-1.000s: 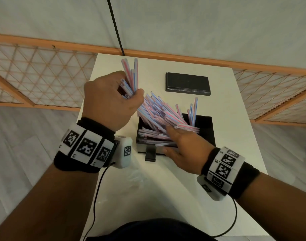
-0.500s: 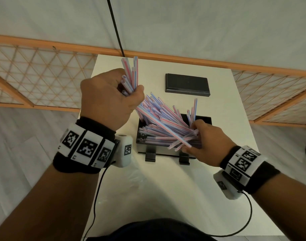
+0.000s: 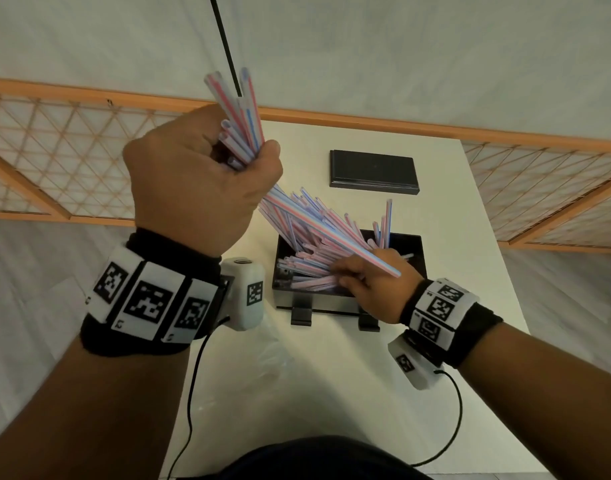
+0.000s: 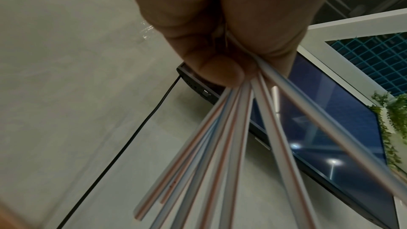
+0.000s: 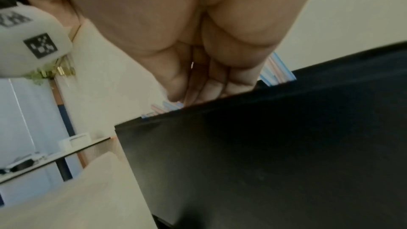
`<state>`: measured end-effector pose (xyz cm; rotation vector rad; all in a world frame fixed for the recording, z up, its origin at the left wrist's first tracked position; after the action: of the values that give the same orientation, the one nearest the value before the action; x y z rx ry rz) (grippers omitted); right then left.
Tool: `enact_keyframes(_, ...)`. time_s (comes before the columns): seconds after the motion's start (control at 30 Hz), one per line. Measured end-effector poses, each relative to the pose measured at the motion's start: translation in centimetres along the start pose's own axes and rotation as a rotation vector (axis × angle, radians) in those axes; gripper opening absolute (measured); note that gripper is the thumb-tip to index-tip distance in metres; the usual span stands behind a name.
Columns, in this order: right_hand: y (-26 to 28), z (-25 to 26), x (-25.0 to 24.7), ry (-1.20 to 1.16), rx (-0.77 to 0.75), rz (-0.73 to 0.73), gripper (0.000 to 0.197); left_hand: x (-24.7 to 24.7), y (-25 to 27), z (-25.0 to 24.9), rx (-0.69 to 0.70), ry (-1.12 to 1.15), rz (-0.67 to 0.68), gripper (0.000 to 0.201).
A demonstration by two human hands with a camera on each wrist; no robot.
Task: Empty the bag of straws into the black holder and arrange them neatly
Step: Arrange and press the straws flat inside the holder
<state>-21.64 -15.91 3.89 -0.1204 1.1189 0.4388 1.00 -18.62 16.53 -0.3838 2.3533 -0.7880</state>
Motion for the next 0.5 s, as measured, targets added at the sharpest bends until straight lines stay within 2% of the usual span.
enact_keyframes(0.13, 1.8, -1.4, -1.9, 0.035, 0.124, 0.03, 0.01, 0.1, -0.3, 0.6, -0.139, 0.108, 0.045, 0.028)
enact_keyframes(0.23, 2.5, -3.4, -3.8, 0.1, 0.293, -0.074, 0.023, 0.1, -0.3, -0.1, -0.112, 0.111, 0.043, 0.028)
enact_keyframes(0.3, 2.1, -4.1, -3.9, 0.062, 0.357, -0.133, 0.04, 0.9, -0.4, -0.1, -0.16, 0.168, 0.071, 0.025)
enact_keyframes(0.37, 1.1, -4.3, -3.0, 0.016, 0.359, -0.131, 0.038, 2.2, -0.4, -0.1, -0.245, 0.229, 0.117, 0.025)
enact_keyframes(0.43, 0.1, -3.8, -2.2, 0.027, 0.302, -0.1, 0.016, 3.0, -0.4, -0.6, -0.237, 0.222, 0.146, 0.012)
enact_keyframes(0.5, -0.4, -3.4, -1.8, 0.07, 0.276, -0.053, 0.021, 3.2, -0.5, -1.0, -0.223, 0.229, 0.166, 0.01)
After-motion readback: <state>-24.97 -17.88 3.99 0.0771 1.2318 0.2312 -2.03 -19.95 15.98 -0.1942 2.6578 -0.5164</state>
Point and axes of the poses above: each hand's wrist, its own y-axis away from the middle knuckle, its own x-axis out of the palm, z = x × y, the point moved 4 cm from there along -y, towards the middle knuckle, and after that the axes turned 2 degrees about x, right-handed, at the moved point
